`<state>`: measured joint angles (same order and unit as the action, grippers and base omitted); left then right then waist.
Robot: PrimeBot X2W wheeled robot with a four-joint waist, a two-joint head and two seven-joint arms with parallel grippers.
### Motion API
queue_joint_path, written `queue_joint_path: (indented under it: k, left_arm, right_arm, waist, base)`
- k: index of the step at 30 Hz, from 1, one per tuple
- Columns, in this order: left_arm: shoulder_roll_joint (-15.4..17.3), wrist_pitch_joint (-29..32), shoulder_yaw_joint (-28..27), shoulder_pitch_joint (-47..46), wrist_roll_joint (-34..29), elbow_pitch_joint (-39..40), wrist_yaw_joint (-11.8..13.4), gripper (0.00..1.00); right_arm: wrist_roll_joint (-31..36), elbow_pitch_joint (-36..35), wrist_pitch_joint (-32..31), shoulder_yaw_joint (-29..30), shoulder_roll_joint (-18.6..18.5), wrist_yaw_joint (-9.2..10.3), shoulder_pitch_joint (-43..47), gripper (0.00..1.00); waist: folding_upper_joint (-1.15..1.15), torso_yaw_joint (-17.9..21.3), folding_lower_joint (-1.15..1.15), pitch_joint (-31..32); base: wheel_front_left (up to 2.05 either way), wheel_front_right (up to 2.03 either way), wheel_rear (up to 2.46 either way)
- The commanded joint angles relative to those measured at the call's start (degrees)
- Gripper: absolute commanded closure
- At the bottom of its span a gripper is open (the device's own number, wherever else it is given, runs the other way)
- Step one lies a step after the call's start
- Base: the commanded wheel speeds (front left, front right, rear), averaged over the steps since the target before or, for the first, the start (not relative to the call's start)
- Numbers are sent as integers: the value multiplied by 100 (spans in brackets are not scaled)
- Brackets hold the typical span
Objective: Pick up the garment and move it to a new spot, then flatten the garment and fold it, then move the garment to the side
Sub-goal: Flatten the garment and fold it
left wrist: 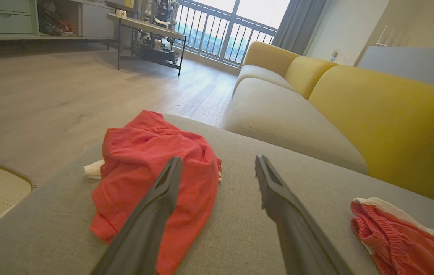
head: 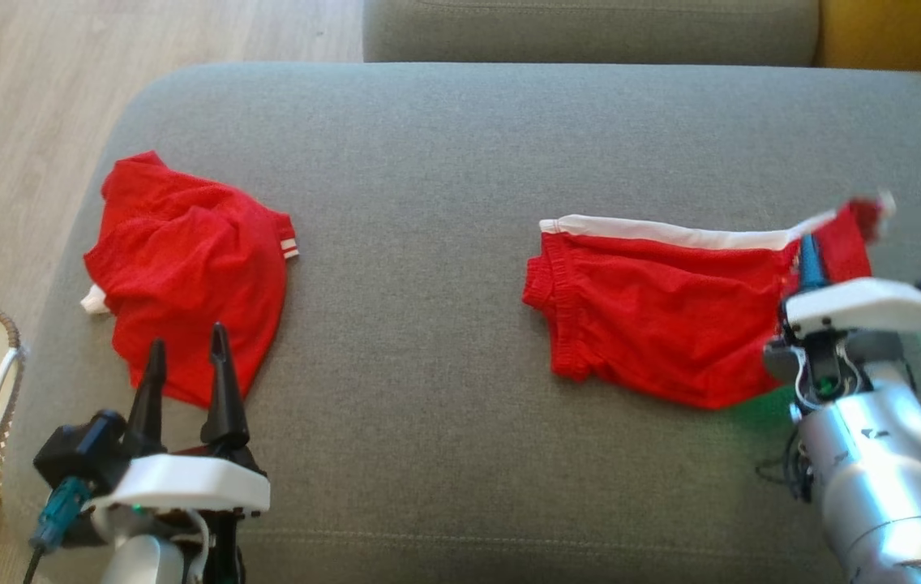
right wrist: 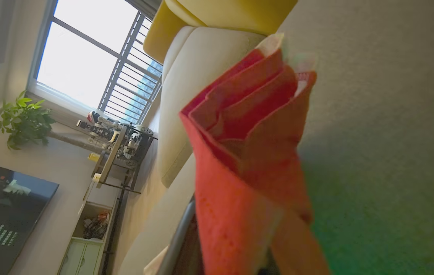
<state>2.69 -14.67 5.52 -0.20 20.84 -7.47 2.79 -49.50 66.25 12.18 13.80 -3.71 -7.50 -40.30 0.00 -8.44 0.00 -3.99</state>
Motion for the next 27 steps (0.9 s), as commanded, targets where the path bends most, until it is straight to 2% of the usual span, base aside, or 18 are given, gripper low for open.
queue_joint_path:
  k: [1, 6, 11, 15, 21, 25, 26, 27]
  left_arm:
    - [19, -33, -218, -93, 2, 205, 21, 0]
    - [19, -33, -244, -50, 5, 191, -12, 0]
    - [19, -33, -234, -52, 21, 147, -31, 0]
    - [19, -33, -212, -67, -8, 147, -23, 0]
    - [19, -33, -215, -81, -19, 131, -10, 0]
    - [19, -33, -203, -81, -25, 99, -18, 0]
    - [19, -33, -197, -82, -27, 90, -17, 0]
    - [19, -33, -191, -83, -29, 84, -16, 0]
  right_arm:
    - [-35, -275, -37, -204, 53, 1, -82, 100]
    - [-605, -981, -371, -1086, 80, 1, 288, 100]
    - [-1400, -1571, -484, -2150, 81, 1, 706, 100]
    - [-1728, -1918, -405, -2847, 82, 1, 938, 100]
    - [-1984, -1859, -250, -3371, 82, 1, 1015, 100]
    - [-1930, -1594, -160, -3646, 82, 1, 980, 100]
    - [-1920, -1553, -115, -3689, 82, 1, 964, 56]
    - [-1988, -1557, -98, -3715, 82, 1, 964, 0]
  waist:
    - [0, -22, 0, 12]
    - [0, -116, 0, 40]
    - [0, -201, 0, 47]
    - [0, -274, 0, -6]
    - [0, -378, 0, -75]
    - [0, -409, 0, -80]
    - [0, -415, 0, -77]
    - [0, -420, 0, -72]
  base:
    - [0, 0, 0]
    - [0, 0, 0]
    - [0, 0, 0]
    - [0, 0, 0]
    - [0, 0, 0]
    - [0, 0, 0]
    - [0, 0, 0]
    - [0, 0, 0]
